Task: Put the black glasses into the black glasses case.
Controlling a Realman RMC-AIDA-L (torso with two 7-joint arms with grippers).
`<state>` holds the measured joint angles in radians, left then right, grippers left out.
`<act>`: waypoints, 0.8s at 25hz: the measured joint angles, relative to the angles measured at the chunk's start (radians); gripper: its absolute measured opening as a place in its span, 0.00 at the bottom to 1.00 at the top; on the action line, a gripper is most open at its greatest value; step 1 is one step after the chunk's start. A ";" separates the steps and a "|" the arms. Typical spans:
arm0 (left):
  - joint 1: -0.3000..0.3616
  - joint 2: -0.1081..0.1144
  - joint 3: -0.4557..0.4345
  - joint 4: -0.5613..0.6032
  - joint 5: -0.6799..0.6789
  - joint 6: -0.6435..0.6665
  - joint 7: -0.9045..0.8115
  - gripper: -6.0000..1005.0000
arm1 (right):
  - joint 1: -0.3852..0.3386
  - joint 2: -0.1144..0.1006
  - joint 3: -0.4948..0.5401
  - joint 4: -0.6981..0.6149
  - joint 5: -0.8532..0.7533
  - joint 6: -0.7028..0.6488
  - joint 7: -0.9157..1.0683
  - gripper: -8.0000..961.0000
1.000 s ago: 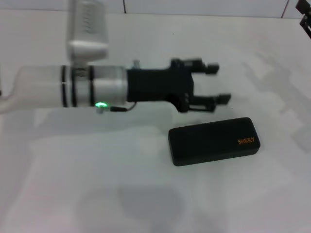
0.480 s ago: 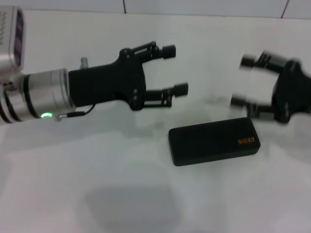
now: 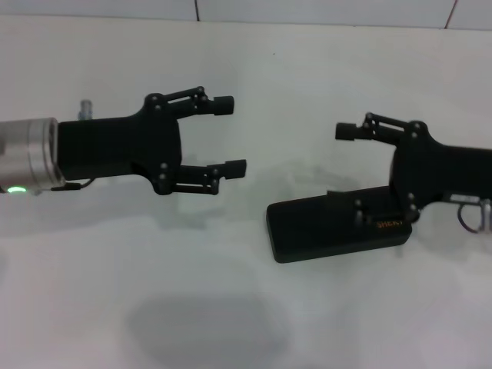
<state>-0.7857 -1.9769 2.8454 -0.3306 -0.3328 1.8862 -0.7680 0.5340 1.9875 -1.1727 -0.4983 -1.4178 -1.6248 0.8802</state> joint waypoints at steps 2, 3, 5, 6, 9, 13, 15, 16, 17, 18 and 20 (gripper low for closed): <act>-0.001 0.011 0.000 0.000 0.004 0.002 0.003 0.88 | 0.021 0.001 -0.001 0.000 -0.001 0.021 0.007 0.91; -0.002 0.014 0.000 0.000 0.006 0.003 0.003 0.88 | 0.033 0.001 -0.002 0.000 -0.002 0.031 0.009 0.91; -0.004 0.020 0.000 -0.001 0.011 0.006 0.009 0.88 | 0.057 0.001 -0.005 0.000 -0.017 0.055 0.016 0.91; -0.004 0.021 0.000 -0.001 0.011 0.006 0.016 0.88 | 0.069 0.001 -0.005 0.001 -0.029 0.071 0.020 0.91; -0.007 0.023 0.000 -0.001 0.003 0.008 0.042 0.88 | 0.100 0.006 -0.001 0.003 -0.041 0.118 0.062 0.91; -0.013 0.025 -0.001 -0.001 -0.002 0.004 0.062 0.88 | 0.125 0.022 -0.004 0.005 -0.065 0.194 0.096 0.91; -0.013 0.024 -0.001 -0.001 -0.010 0.003 0.059 0.88 | 0.127 0.029 -0.005 0.004 -0.076 0.212 0.094 0.91; -0.013 0.023 -0.001 -0.001 -0.012 0.004 0.055 0.88 | 0.126 0.031 -0.006 0.001 -0.079 0.210 0.094 0.91; -0.012 0.019 -0.001 0.000 -0.014 0.007 0.051 0.88 | 0.124 0.031 -0.006 0.000 -0.079 0.199 0.090 0.91; -0.009 0.015 -0.001 0.001 -0.018 0.008 0.050 0.88 | 0.121 0.030 -0.005 -0.001 -0.079 0.187 0.084 0.91; 0.000 0.007 -0.001 0.004 -0.024 0.008 0.047 0.88 | 0.116 0.029 -0.001 -0.002 -0.076 0.167 0.075 0.91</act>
<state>-0.7859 -1.9699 2.8440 -0.3264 -0.3570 1.8946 -0.7210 0.6500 2.0165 -1.1735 -0.5003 -1.4941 -1.4582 0.9554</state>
